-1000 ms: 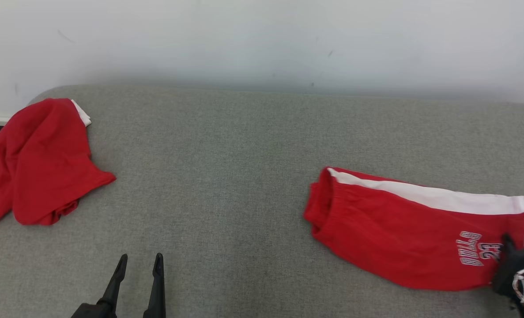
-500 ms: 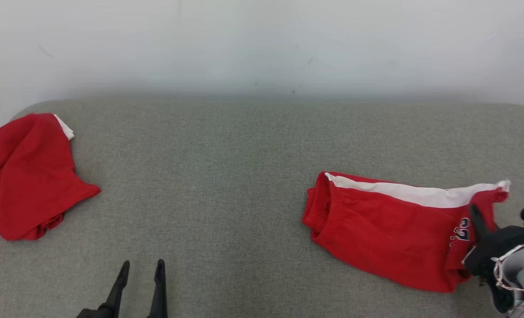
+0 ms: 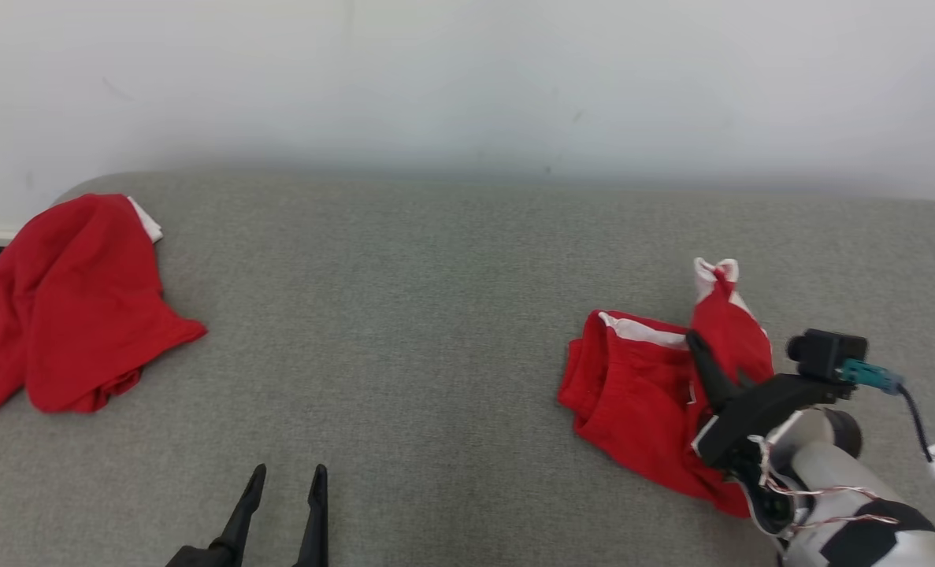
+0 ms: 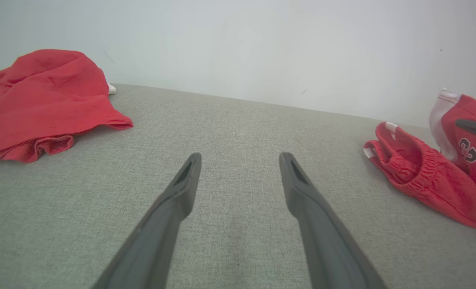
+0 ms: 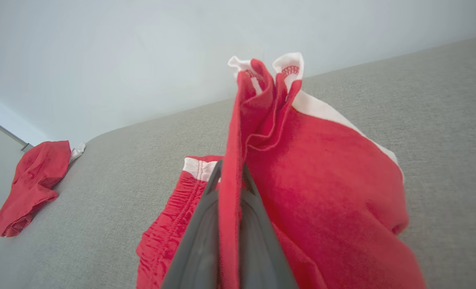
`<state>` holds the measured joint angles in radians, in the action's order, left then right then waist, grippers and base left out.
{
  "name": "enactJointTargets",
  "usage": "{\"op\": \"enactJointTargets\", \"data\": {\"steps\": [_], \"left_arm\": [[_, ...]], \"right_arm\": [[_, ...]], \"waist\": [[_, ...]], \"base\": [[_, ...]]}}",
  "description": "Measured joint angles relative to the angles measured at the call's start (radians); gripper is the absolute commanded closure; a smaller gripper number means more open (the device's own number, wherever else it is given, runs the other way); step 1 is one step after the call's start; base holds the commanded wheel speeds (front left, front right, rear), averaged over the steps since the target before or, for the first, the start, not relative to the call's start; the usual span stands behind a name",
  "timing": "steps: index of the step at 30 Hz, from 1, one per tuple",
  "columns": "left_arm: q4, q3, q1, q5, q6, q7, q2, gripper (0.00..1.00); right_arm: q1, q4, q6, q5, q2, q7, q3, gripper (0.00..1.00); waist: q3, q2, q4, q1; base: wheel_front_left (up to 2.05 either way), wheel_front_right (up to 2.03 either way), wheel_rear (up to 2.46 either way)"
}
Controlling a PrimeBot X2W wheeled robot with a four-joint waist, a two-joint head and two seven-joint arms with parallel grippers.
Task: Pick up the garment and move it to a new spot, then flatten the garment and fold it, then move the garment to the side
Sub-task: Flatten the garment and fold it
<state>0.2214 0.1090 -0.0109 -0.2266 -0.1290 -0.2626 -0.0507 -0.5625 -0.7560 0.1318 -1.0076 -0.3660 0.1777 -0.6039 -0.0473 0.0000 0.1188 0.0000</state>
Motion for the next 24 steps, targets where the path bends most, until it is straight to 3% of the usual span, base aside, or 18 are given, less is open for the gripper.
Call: {"op": "enactJointTargets", "data": {"steps": [12,14,15,16,20,24], "left_arm": [[0.011,0.049,0.018,-0.020,0.006,0.000,0.000,0.00],[0.013,0.052,0.025,-0.020,0.006,0.000,0.000,0.00],[0.013,0.053,0.028,-0.020,0.006,0.000,0.000,0.00],[0.013,0.051,0.031,-0.021,0.006,0.000,0.000,0.00],[0.014,0.038,0.030,-0.020,0.010,0.000,0.000,0.00],[0.016,0.027,0.027,-0.020,0.012,0.000,0.000,0.00]], "right_arm": [[-0.090,-0.183,0.000,0.026,0.127,0.019,-0.059,1.00],[-0.094,-0.201,0.000,0.026,0.138,0.017,-0.074,0.70],[-0.093,-0.201,0.000,0.022,0.143,0.017,-0.080,0.20],[-0.093,-0.197,0.000,0.020,0.145,0.019,-0.088,0.00],[-0.094,-0.119,0.000,0.014,0.128,0.051,-0.133,0.00],[-0.091,-0.050,0.000,0.001,0.056,0.078,-0.123,0.00]], "waist": [[-0.029,0.0000,0.058,0.0000],[-0.034,0.0000,0.065,0.0000],[-0.036,0.0000,0.067,0.0000],[-0.038,0.0000,0.068,0.0000],[-0.035,0.0000,0.057,0.0000],[-0.025,0.0000,0.041,0.0000]], "base": [[0.00,0.00,0.00],[0.00,0.00,0.00],[0.00,0.00,0.00],[0.00,0.00,0.00],[0.00,0.00,0.00],[0.00,0.00,0.00]]}}
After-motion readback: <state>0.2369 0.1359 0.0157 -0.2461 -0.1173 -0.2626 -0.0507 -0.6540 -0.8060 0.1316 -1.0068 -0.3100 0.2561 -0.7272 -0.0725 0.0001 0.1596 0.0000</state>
